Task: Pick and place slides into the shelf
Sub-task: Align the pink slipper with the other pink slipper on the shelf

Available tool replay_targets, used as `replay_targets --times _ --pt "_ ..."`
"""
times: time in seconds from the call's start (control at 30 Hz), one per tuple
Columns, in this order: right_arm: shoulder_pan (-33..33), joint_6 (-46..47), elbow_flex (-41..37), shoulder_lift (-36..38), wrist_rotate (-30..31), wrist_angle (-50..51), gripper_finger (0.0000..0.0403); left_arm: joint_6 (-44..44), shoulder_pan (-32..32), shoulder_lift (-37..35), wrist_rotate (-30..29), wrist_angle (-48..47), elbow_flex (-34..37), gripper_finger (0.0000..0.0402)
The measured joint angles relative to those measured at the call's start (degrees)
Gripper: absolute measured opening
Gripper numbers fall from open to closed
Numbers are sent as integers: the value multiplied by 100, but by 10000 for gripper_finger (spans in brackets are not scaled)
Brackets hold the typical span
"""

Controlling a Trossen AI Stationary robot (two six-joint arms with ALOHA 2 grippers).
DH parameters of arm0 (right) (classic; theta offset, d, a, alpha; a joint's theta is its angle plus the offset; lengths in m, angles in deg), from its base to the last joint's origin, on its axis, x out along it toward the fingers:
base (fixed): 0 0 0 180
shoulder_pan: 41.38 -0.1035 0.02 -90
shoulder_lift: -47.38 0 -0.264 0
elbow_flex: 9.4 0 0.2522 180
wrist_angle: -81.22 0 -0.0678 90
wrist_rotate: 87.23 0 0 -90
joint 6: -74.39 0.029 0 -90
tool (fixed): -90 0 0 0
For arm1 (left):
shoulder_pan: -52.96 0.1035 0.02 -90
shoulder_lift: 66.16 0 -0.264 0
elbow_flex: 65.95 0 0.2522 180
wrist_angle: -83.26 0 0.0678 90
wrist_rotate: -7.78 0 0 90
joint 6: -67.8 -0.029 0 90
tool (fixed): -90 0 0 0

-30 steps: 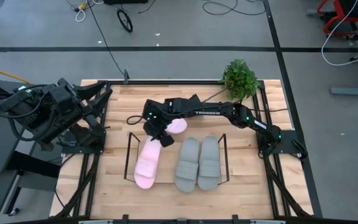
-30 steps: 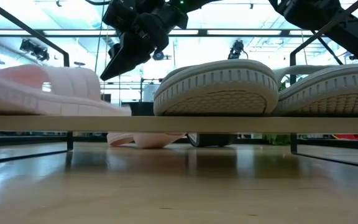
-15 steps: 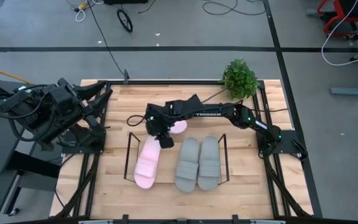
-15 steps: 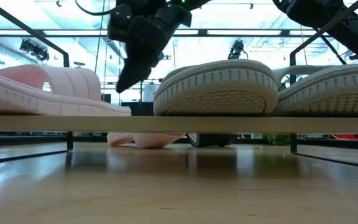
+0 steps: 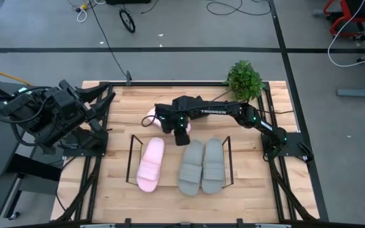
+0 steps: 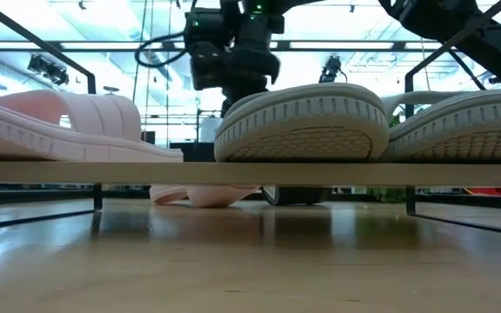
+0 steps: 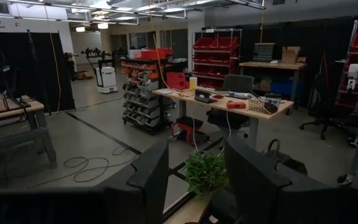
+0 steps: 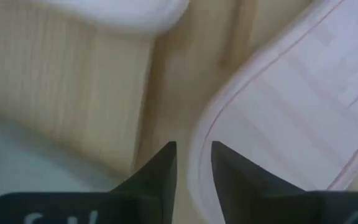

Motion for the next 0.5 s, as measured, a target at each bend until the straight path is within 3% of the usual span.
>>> replay_targets --times 0.3,0.5 --pt "-66 -653 12 0 847 630 141 4 0 0 0 -226 0 162" --pt "-205 -1142 122 4 861 684 183 5 1 0 0 -240 0 162"
